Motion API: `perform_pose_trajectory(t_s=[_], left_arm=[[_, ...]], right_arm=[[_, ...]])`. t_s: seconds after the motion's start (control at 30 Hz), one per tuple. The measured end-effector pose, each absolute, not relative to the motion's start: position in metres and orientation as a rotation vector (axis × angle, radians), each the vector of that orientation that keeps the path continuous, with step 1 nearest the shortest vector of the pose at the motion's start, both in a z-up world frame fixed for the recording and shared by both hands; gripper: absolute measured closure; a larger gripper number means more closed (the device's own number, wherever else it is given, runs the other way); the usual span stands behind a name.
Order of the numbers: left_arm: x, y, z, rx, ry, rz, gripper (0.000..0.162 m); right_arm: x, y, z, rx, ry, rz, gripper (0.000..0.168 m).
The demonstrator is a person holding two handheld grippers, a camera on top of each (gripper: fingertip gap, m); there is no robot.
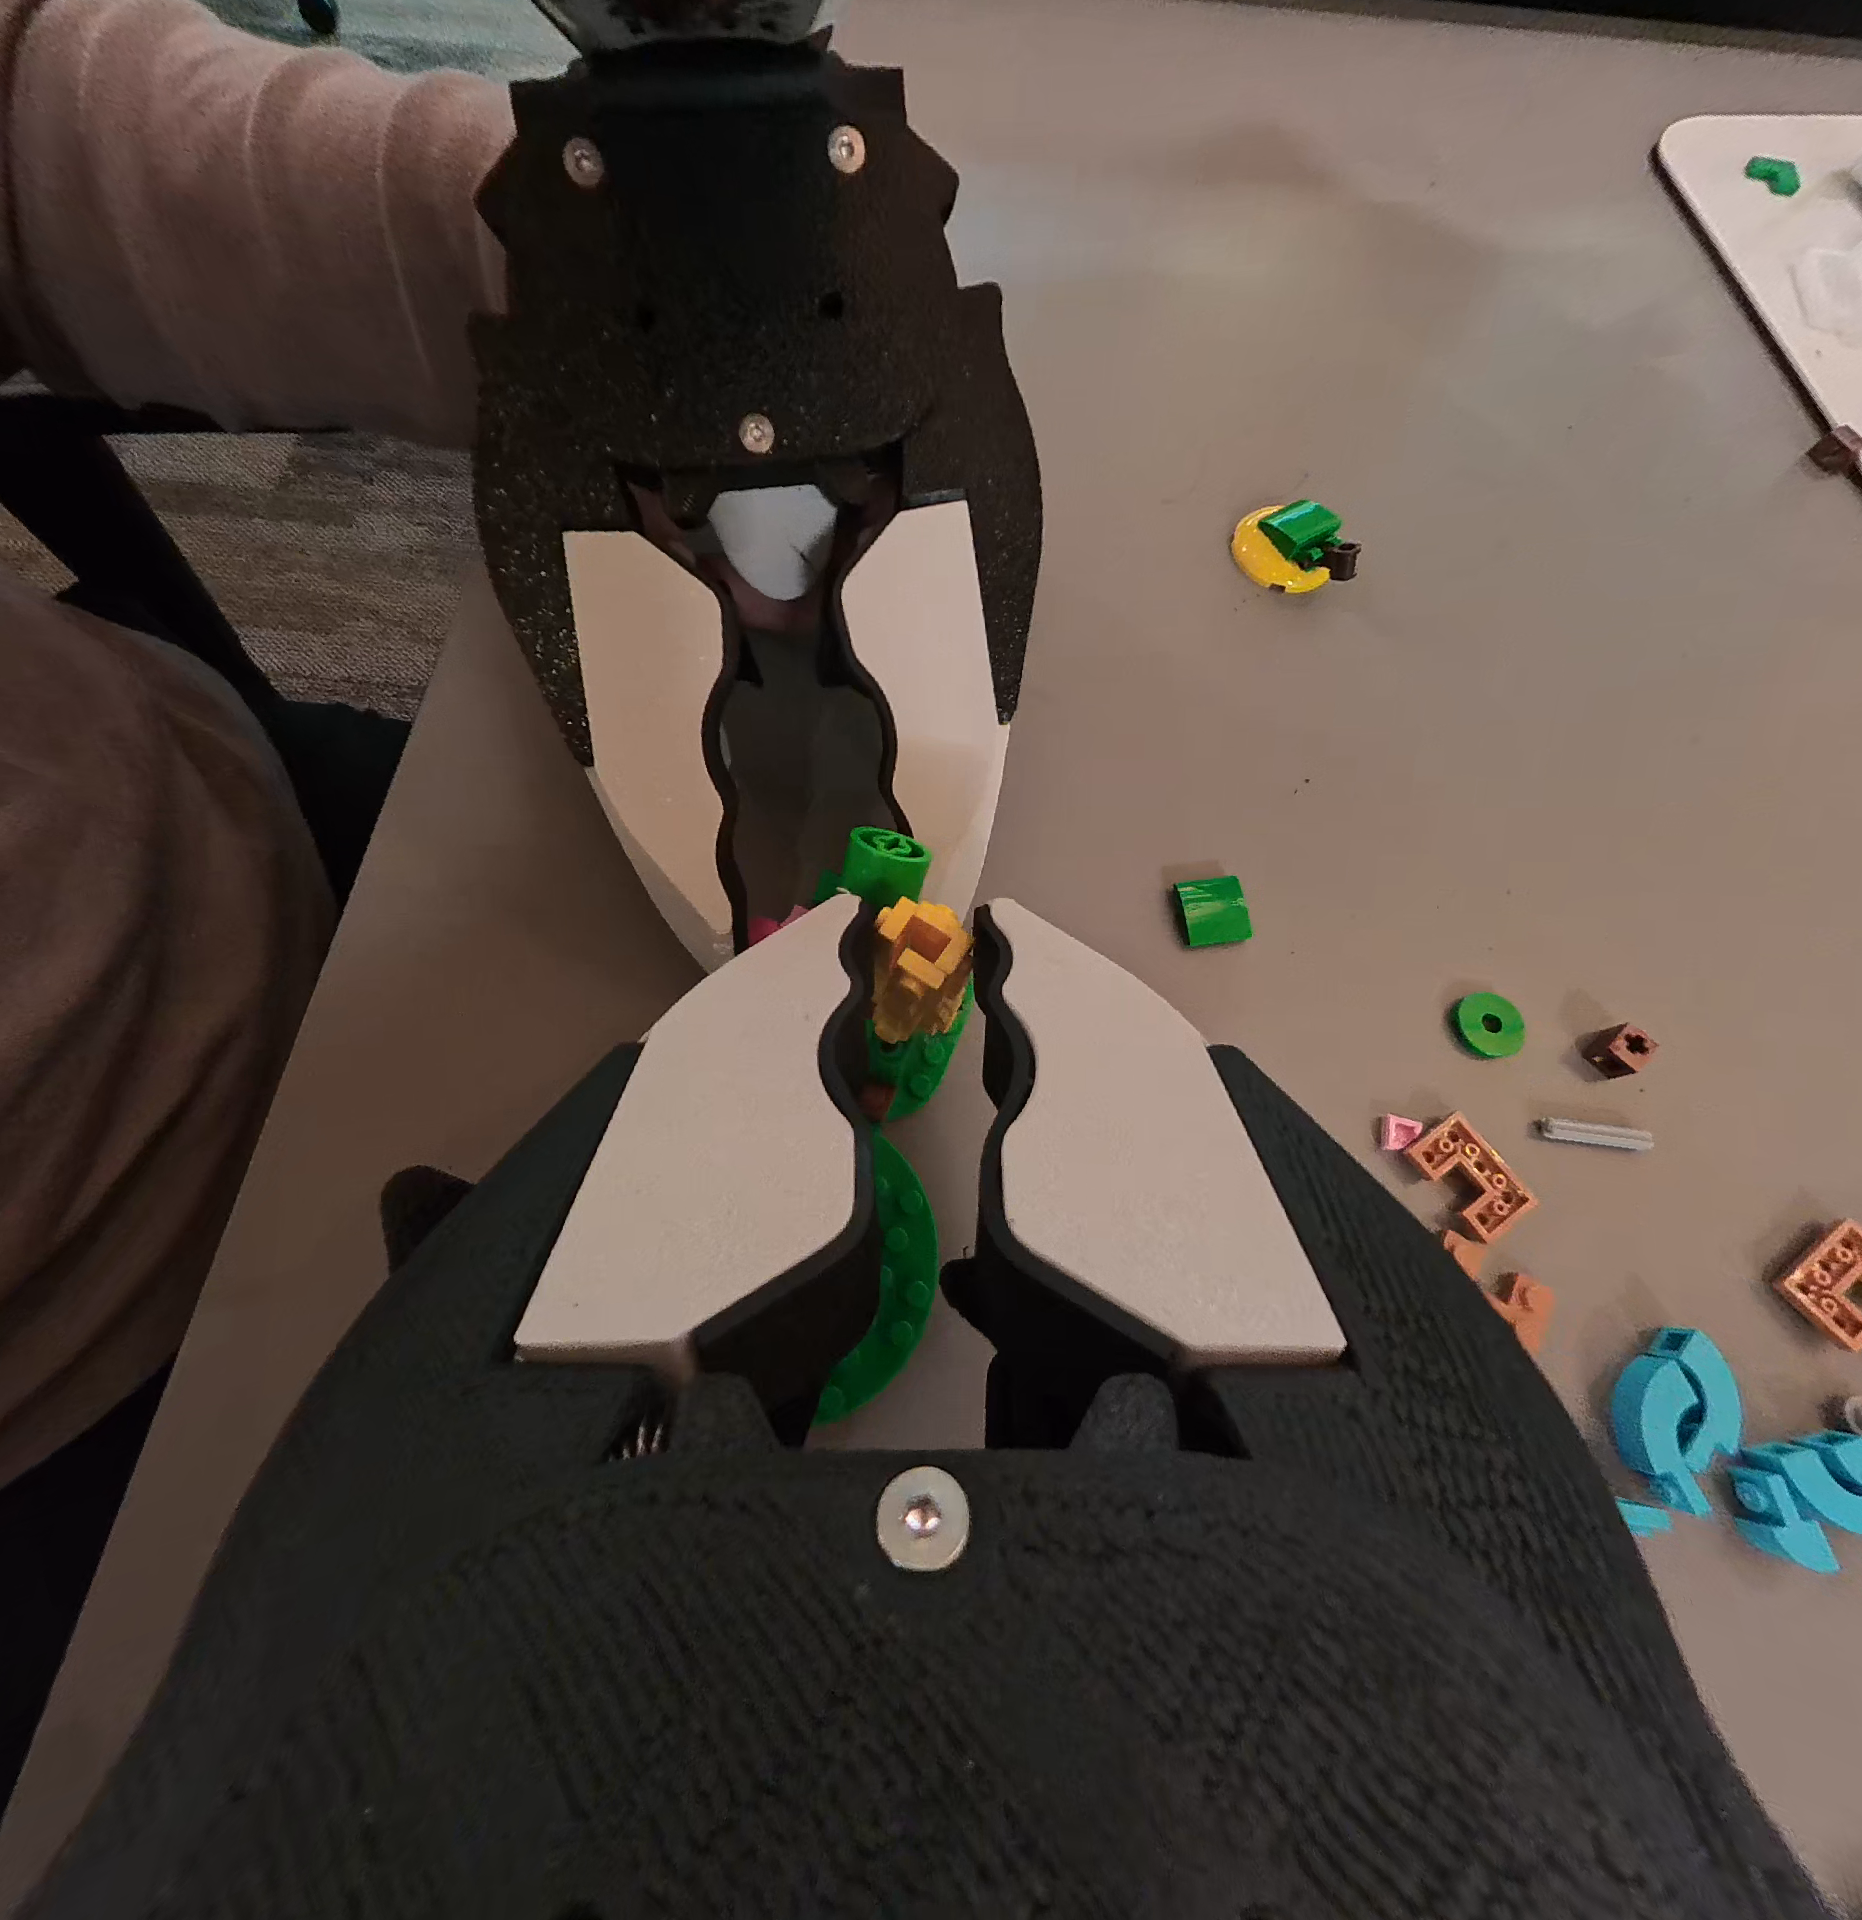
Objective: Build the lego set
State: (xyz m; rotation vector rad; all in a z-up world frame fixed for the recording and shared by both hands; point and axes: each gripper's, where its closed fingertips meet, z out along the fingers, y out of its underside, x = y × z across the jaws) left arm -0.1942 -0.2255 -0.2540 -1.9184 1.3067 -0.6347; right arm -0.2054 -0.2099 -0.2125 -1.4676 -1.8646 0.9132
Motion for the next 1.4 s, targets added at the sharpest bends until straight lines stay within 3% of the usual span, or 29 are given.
perform_pose_trajectory(t_s=[0.73,1.03,1.4], left_arm=[[-0.193,-0.223,-0.249,-1.887,1.286,-0.638,0.122],[-0.189,-0.22,-0.24,-1.843,1.254,-0.706,0.142],[-0.187,-0.217,-0.226,-1.711,1.276,-0.57,0.145]], right_arm=[[-0.205,-0.211,-0.213,-1.457,-1.867,0.921,0.152],[-0.201,-0.217,-0.212,-1.422,-1.884,0.925,0.152],[-0.195,-0.219,-0.202,-1.358,-1.866,0.876,0.152]])
